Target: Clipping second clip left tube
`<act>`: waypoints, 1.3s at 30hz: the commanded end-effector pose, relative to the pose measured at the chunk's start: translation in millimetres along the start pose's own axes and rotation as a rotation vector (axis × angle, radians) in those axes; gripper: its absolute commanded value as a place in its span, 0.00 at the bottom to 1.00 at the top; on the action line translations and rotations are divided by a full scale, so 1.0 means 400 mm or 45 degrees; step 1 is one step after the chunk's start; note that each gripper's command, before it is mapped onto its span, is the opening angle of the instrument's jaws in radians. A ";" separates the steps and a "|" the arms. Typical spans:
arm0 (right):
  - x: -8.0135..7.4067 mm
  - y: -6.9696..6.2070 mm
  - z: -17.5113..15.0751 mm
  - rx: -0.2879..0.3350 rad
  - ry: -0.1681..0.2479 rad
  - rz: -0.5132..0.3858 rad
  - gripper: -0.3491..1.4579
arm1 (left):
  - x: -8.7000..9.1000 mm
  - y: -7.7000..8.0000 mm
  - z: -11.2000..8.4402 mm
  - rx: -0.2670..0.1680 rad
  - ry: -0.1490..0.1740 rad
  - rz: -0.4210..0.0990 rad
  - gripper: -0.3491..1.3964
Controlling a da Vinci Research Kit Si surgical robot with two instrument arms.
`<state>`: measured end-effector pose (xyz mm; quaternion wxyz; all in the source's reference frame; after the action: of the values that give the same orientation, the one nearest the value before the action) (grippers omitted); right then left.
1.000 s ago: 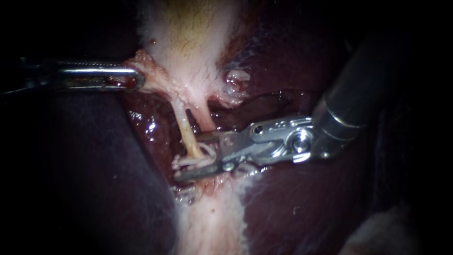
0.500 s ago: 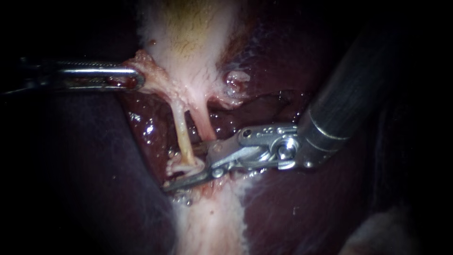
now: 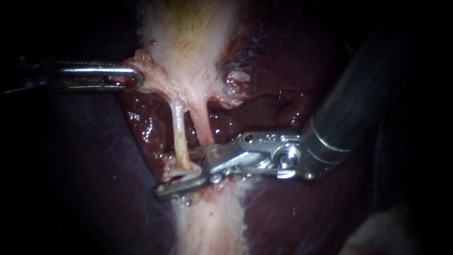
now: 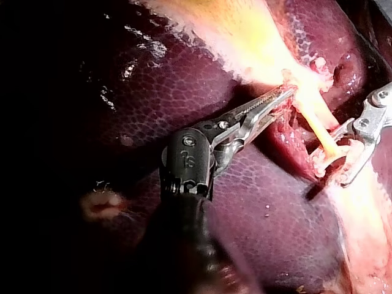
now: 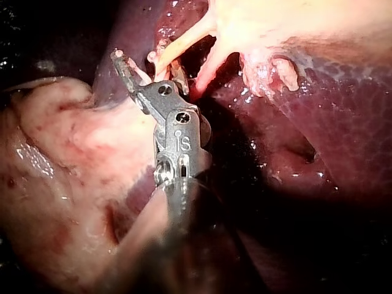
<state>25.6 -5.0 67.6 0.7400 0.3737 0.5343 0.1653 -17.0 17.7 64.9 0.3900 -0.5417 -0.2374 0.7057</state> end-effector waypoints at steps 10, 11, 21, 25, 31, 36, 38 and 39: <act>0.0014 -0.0071 0.0023 0.132 -0.005 0.009 0.44 | -0.0001 -0.0003 0.0000 -0.001 0.000 0.000 0.00; 0.0015 -0.0078 0.0024 0.143 -0.010 0.006 0.44 | -0.0001 -0.0004 -0.0001 -0.002 0.000 0.000 0.00; 0.0022 -0.0098 0.0035 0.208 -0.024 0.008 0.42 | -0.0002 -0.0007 -0.0002 -0.002 0.000 0.000 0.00; 0.0030 -0.0089 0.0029 0.200 -0.024 0.079 0.39 | -0.0002 -0.0008 -0.0002 -0.002 0.000 0.000 0.00; 0.0031 -0.0076 0.0026 0.200 -0.025 0.111 0.31 | -0.0002 -0.0008 -0.0001 -0.002 0.000 0.000 0.00; 0.0029 -0.0066 0.0023 0.200 -0.025 0.110 0.23 | -0.0001 -0.0008 -0.0001 -0.002 0.000 0.000 0.00; 0.0029 -0.0065 0.0022 0.200 -0.025 0.110 0.20 | -0.0002 -0.0008 -0.0001 -0.002 0.000 0.000 0.00; 0.0028 -0.0064 0.0022 0.200 -0.025 0.110 0.18 | -0.0002 -0.0008 -0.0001 -0.002 0.000 0.000 0.00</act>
<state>26.4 -6.3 65.1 0.7057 0.4550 0.5216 0.1509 -16.9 17.9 65.1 0.3895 -0.5420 -0.2380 0.7056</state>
